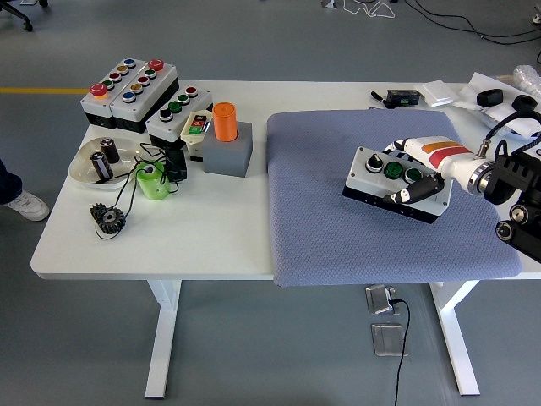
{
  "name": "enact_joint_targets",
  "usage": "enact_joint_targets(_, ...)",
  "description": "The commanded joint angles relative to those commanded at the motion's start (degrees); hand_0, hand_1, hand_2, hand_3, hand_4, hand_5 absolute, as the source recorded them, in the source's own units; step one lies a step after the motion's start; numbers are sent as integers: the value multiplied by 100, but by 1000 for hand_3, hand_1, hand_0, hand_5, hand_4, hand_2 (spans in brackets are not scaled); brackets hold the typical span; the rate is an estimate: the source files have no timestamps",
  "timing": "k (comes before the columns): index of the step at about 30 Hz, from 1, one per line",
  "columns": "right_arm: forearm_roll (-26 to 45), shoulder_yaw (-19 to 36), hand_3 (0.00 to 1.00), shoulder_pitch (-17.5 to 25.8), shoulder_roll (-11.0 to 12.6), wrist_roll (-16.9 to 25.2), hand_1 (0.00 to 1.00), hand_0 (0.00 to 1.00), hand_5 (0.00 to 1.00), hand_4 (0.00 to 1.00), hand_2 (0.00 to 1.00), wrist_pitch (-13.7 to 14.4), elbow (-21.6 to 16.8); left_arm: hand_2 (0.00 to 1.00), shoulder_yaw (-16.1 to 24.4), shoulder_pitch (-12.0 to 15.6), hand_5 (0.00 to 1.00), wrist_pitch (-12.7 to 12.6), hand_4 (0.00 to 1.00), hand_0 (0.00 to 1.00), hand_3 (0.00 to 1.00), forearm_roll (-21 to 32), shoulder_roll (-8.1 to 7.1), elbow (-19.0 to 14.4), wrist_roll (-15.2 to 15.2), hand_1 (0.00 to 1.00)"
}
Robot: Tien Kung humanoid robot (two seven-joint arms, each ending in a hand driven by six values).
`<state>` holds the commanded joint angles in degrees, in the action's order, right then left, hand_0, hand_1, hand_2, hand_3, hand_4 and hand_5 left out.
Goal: Pick up the button,place it on the desk,press the button,press the button
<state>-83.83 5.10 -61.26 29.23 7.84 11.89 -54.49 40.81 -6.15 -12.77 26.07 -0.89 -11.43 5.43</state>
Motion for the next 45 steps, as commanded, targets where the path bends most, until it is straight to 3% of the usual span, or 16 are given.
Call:
enact_joint_targets(5,-179,-397,382,-179,-107,454,10,112,19,375,219,-45,232,842,-67,52,944,-2,448,721,710,47,5,-1,6,813)
enact_joint_targets(8,-400,-316,402,-246,-142,604,35,136,6,405,248,-206,347,842,-96,69,946,-6,449,721,709,57,1,0,7,812)
enact_joint_targets(13,-453,-270,413,-219,-177,747,50,153,2,427,269,-165,453,840,-212,106,946,-8,448,720,708,139,8,9,23,811)
enact_joint_targets(22,-1000,125,428,-257,-298,1022,49,130,28,467,276,-539,539,840,-535,204,949,-7,446,720,706,338,15,31,32,809)
enact_joint_targets(35,-1309,378,447,-339,-413,1107,91,149,49,518,300,-978,708,838,-364,168,955,-22,443,720,702,267,-2,10,57,809)
enact_joint_targets(36,-1312,388,457,-340,-425,1101,123,262,68,517,327,-992,725,837,-355,168,957,-20,443,720,701,267,-1,9,59,808)
enact_joint_targets(41,-1354,501,457,-351,-589,887,123,262,68,517,327,-1398,894,837,-539,155,957,-16,443,720,701,404,-11,8,59,808)
enact_joint_targets(42,-1367,511,457,-349,-601,874,156,318,124,537,352,-1426,906,836,-555,154,962,-15,444,719,701,416,-12,7,61,807)
enact_joint_targets(45,-1429,523,457,-325,-626,805,156,318,124,537,352,-1513,923,836,-583,159,962,-16,444,719,701,435,-15,1,62,807)
